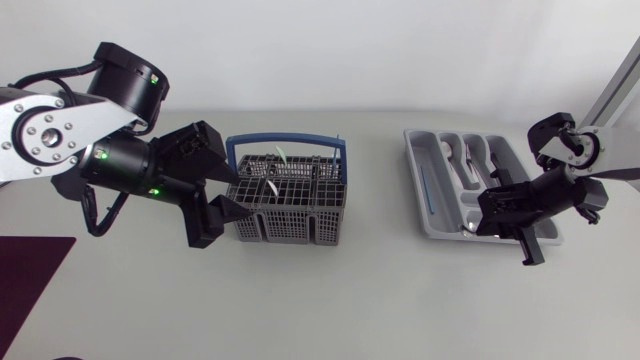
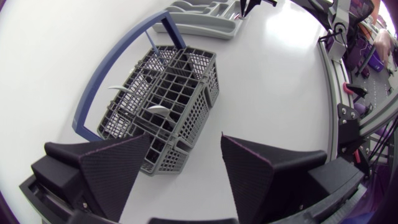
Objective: Unload the cutlery basket into the drawer organizer.
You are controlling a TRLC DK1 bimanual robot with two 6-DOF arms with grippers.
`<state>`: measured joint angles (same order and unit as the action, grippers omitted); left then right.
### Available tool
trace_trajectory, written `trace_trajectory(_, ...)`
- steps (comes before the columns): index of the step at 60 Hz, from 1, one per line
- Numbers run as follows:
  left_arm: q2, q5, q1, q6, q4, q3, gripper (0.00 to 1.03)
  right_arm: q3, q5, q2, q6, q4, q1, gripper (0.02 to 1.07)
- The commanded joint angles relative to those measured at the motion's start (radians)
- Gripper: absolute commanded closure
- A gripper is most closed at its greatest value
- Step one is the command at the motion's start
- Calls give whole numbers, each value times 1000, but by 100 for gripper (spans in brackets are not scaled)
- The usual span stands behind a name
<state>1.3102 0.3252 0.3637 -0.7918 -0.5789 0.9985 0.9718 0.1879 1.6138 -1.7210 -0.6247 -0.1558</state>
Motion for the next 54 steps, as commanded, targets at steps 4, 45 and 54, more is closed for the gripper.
trace_trajectory(4,49,9,-20,-83,-1,49,6,93,8,86,-75,8,-60,97)
trace_trajectory(45,101,40,-39,-463,-59,123,6,165,-42,238,-69,140,-136,17)
trace_trajectory(54,90,40,-32,-566,-50,114,6,122,-28,152,-28,131,-103,12)
